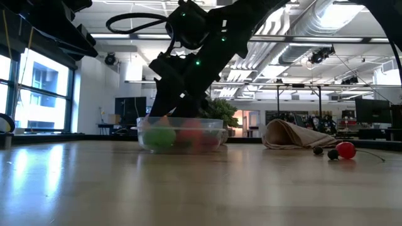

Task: Pick and placing Produce into tupperware
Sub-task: Put the pink peach into the transparent bin, then put the red apple into the transparent bin

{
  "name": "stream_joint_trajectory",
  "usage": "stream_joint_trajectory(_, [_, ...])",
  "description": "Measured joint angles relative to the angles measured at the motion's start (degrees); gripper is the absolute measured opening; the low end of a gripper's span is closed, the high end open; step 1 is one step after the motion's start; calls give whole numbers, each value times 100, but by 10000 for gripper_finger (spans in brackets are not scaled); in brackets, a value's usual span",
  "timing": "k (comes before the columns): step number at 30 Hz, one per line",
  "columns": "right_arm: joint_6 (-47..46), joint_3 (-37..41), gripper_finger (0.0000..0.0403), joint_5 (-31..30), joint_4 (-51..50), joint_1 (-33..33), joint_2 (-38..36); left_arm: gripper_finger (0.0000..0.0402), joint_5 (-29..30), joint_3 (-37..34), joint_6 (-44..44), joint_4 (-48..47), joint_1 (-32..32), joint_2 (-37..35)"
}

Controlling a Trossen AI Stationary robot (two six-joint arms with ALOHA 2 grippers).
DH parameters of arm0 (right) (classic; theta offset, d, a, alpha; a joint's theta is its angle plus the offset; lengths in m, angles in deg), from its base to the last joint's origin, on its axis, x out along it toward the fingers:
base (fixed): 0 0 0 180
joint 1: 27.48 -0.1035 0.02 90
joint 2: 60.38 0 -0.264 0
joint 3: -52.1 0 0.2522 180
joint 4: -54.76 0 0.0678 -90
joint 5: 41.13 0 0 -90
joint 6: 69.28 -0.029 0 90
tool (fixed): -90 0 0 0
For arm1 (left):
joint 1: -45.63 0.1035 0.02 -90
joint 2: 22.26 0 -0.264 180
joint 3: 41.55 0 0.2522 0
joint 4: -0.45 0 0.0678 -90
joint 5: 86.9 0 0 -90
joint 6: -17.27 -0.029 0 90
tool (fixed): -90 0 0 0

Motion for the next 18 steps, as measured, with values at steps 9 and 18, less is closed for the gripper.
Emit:
stream_joint_trajectory(9, [0, 0, 264, 167, -74, -2, -246, 101, 2, 0, 0, -2, 1, 0])
stream_joint_trajectory(18, [-104, -2, 264, 54, -1439, -211, -1272, 101, 2, 0, -1, 3, -1, 0])
